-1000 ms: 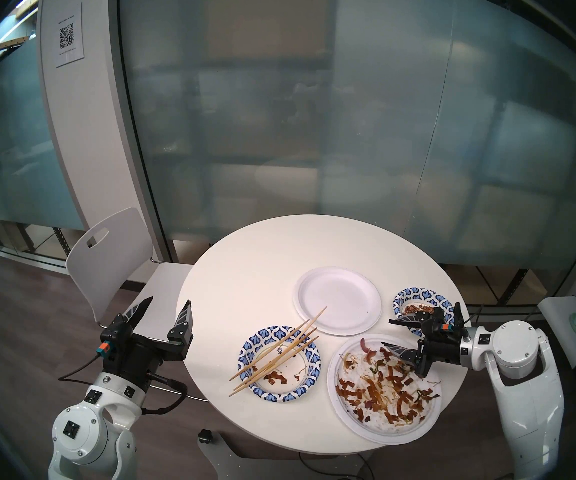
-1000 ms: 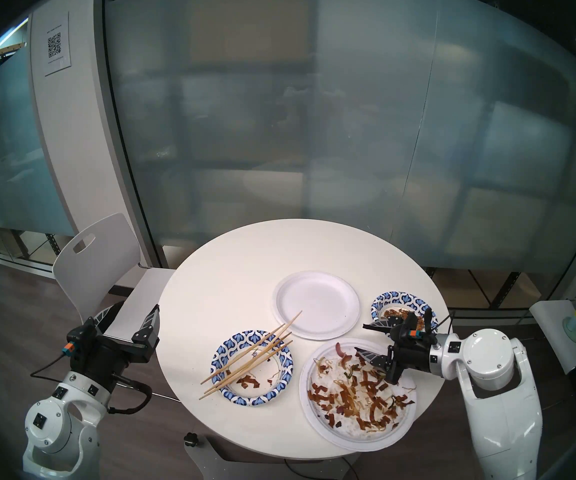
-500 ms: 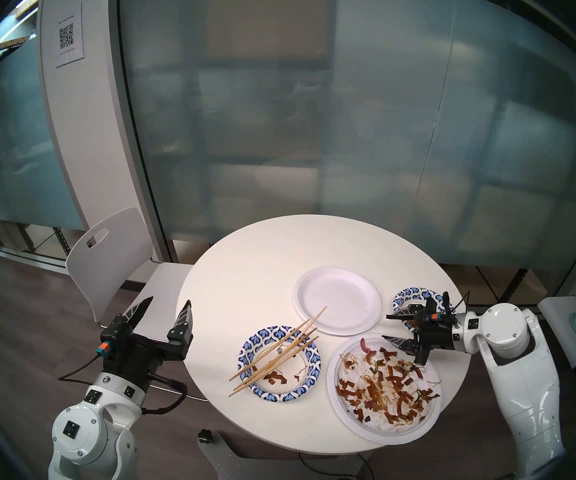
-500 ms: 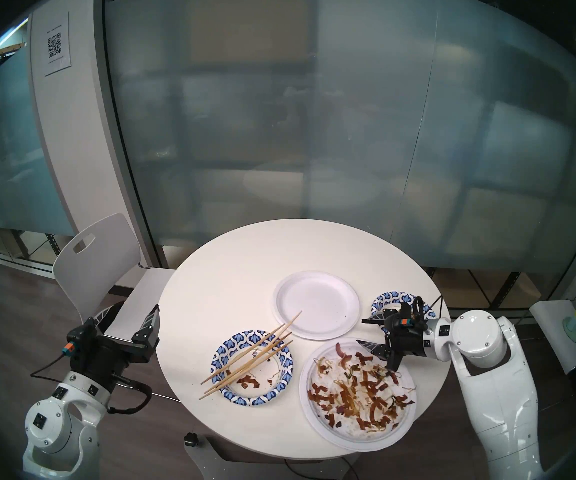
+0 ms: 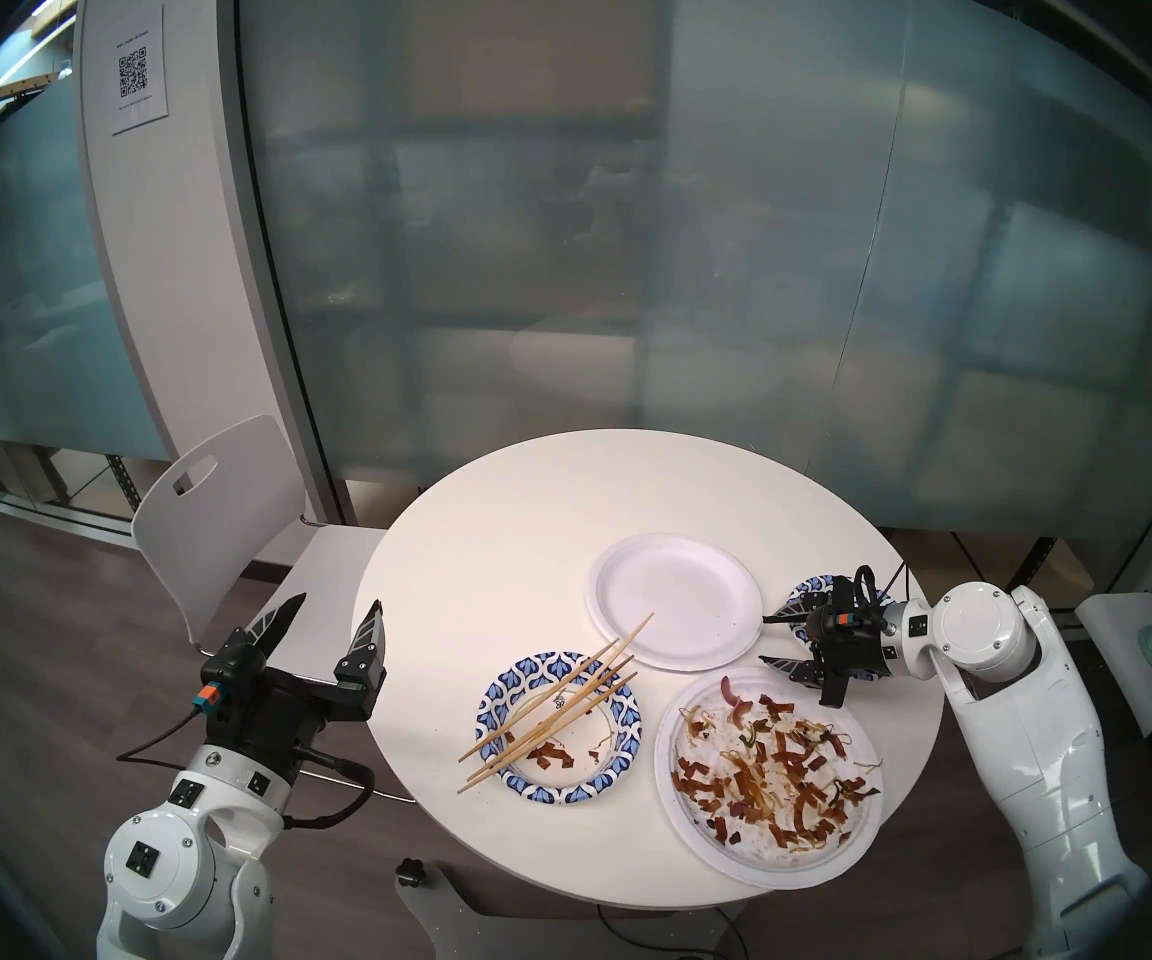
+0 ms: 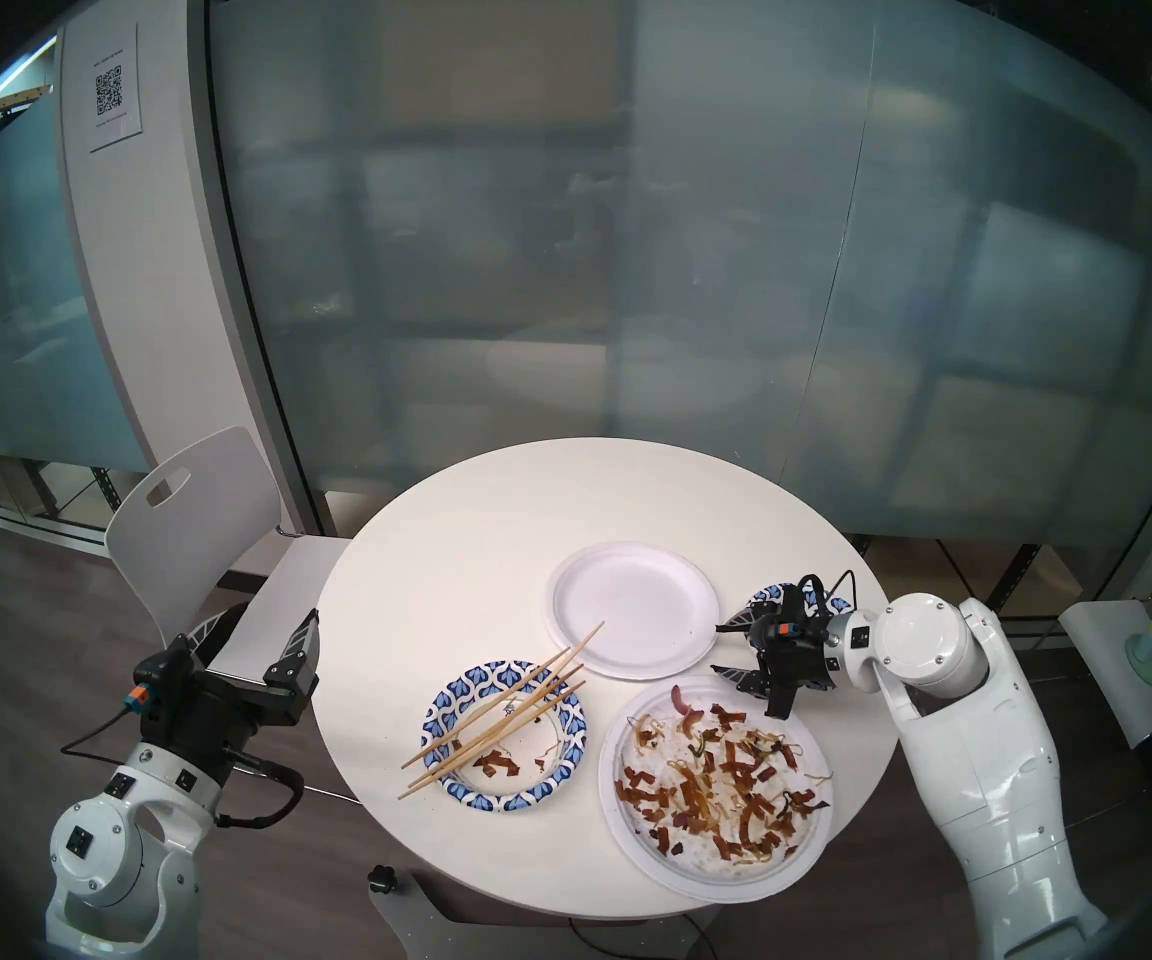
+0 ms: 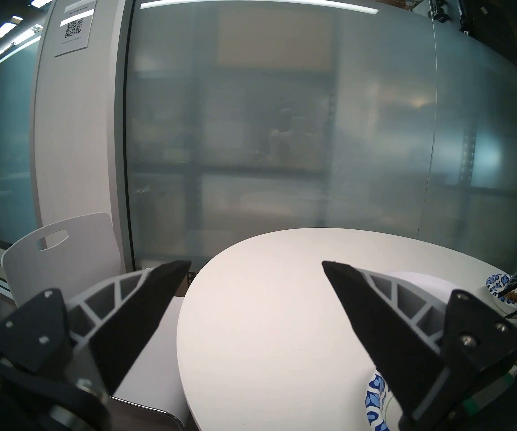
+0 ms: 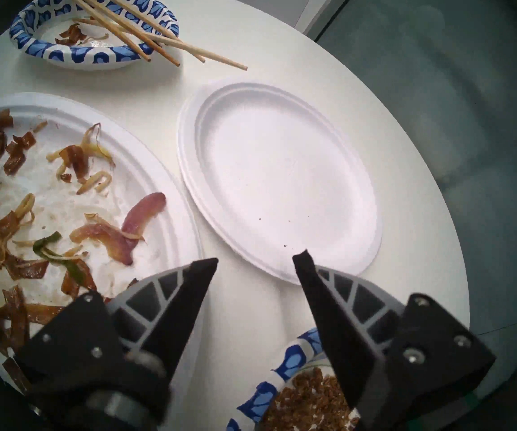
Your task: Stack the plates into one stack
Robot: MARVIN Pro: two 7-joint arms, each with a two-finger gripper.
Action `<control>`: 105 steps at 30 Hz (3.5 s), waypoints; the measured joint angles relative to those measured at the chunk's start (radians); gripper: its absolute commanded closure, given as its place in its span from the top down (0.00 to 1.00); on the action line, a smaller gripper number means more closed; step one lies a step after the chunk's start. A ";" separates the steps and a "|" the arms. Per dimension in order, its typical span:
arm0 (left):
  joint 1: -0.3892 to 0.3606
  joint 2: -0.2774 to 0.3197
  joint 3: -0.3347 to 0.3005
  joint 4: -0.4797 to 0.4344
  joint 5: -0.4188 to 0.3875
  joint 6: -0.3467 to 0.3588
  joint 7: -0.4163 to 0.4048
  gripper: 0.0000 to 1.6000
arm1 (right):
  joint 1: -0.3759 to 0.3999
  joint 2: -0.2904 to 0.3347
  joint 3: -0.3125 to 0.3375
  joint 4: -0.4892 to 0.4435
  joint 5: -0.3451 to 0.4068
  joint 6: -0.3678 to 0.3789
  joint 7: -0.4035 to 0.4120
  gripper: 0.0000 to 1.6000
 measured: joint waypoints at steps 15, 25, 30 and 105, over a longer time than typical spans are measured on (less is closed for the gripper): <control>0.000 0.000 0.000 0.000 0.000 0.000 0.000 1.00 | 0.079 0.015 -0.073 0.063 -0.067 -0.102 -0.019 0.78; 0.000 0.000 0.000 0.000 0.000 0.000 0.000 1.00 | 0.116 0.023 -0.125 0.087 -0.107 -0.139 -0.005 0.76; 0.000 0.000 0.000 0.000 0.000 0.000 0.000 1.00 | 0.125 0.028 -0.138 0.087 -0.120 -0.150 0.009 0.74; 0.000 0.000 0.000 0.000 0.000 0.000 0.000 1.00 | -0.089 0.062 0.028 -0.160 -0.135 -0.323 -0.117 0.00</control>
